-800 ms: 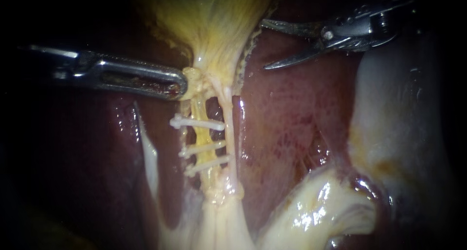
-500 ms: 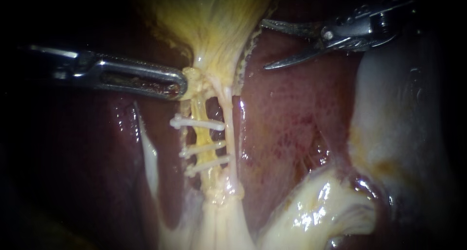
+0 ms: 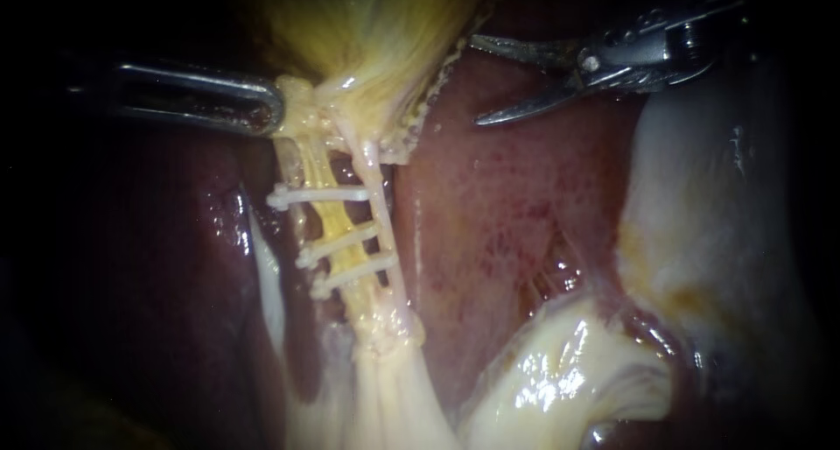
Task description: Go to the cutting position left tube
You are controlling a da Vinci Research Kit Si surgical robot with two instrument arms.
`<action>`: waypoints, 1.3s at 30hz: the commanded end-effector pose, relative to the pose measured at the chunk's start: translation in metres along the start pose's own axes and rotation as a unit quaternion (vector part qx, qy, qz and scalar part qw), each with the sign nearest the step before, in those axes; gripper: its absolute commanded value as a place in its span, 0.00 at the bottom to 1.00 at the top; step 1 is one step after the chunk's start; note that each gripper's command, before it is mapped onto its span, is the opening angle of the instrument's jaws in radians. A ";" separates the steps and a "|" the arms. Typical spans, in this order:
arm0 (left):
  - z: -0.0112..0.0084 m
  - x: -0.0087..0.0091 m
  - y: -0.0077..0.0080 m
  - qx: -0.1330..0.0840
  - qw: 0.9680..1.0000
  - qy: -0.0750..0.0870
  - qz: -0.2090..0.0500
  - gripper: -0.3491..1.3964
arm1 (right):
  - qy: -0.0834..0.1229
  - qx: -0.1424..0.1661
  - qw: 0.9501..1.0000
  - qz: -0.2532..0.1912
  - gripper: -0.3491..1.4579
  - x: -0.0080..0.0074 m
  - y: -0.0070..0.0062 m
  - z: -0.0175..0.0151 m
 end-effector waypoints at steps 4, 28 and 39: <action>0.0000 0.0000 0.0000 0.000 1.000 0.000 0.000 0.00 | 0.000 0.001 1.000 0.000 0.92 0.0000 0.0000 0.0000; 0.0002 0.0002 -0.0001 -0.001 1.000 -0.001 0.000 0.00 | 0.013 0.093 0.992 0.083 0.90 0.0002 -0.0048 0.0022; 0.0002 0.0002 -0.0001 -0.001 1.000 -0.001 0.000 0.00 | 0.004 0.139 0.985 0.105 0.89 -0.0004 -0.0078 0.0047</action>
